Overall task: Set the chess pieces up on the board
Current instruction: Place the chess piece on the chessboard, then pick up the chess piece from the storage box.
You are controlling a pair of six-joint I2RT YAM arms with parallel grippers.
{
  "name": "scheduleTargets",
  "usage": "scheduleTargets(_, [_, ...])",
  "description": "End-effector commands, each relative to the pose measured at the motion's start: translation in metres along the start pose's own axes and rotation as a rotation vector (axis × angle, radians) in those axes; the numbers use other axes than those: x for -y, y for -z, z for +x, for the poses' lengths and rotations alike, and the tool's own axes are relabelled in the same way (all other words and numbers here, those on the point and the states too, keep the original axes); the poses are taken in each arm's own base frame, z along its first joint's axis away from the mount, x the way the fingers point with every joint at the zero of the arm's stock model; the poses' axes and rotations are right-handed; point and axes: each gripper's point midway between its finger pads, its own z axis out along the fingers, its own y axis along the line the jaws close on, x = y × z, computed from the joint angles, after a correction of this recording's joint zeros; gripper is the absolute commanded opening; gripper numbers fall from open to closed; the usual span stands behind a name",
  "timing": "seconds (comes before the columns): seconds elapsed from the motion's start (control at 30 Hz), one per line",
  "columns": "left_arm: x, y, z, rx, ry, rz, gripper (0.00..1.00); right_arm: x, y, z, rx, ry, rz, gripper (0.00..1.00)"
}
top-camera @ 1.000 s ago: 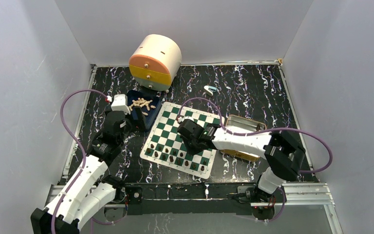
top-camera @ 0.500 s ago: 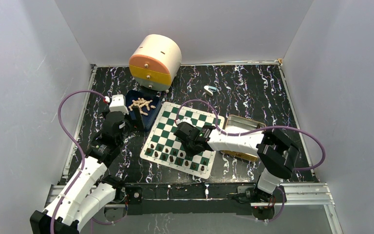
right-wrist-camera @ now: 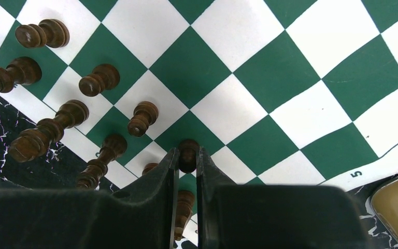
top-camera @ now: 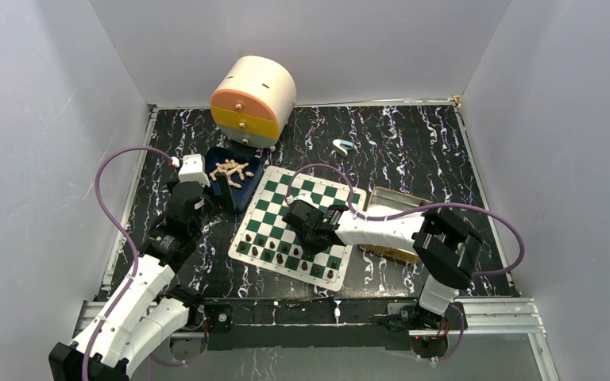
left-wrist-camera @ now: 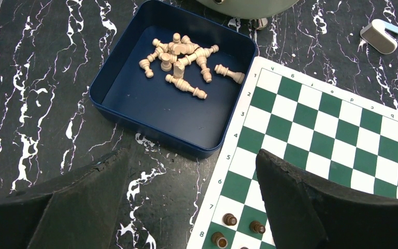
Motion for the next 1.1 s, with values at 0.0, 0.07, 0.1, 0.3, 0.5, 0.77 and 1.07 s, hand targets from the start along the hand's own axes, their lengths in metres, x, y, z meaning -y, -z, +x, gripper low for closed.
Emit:
scheduleTargets(0.0, [-0.002, 0.004, -0.018, 0.045, 0.008, -0.017, 0.90, -0.010, 0.002, -0.012, 0.038, -0.018, -0.020, 0.23])
scheduleTargets(0.07, [-0.003, 0.004, -0.018, 0.045, 0.008, -0.018, 0.90, -0.010, 0.002, -0.013, 0.038, -0.017, -0.021, 0.25])
scheduleTargets(0.1, [-0.002, 0.004, -0.018, 0.044, 0.007, -0.017, 0.90, -0.010, 0.002, -0.012, 0.036, -0.017, -0.019, 0.25])
scheduleTargets(0.3, [-0.003, 0.004, -0.019, 0.047, 0.009, -0.019, 0.90, -0.012, 0.005, -0.013, 0.026, -0.018, -0.021, 0.30])
scheduleTargets(0.5, [-0.003, 0.004, -0.018, 0.045, 0.008, -0.019, 0.90, -0.015, 0.018, -0.021, 0.049, -0.029, -0.042, 0.34])
scheduleTargets(0.77, [0.001, 0.003, -0.016, 0.040, 0.007, -0.001, 0.90, -0.010, 0.049, -0.044, 0.131, -0.031, -0.030, 0.35])
scheduleTargets(1.07, [0.028, 0.002, -0.007, 0.023, 0.008, 0.152, 0.90, 0.067, 0.081, -0.078, 0.231, -0.187, 0.081, 0.34])
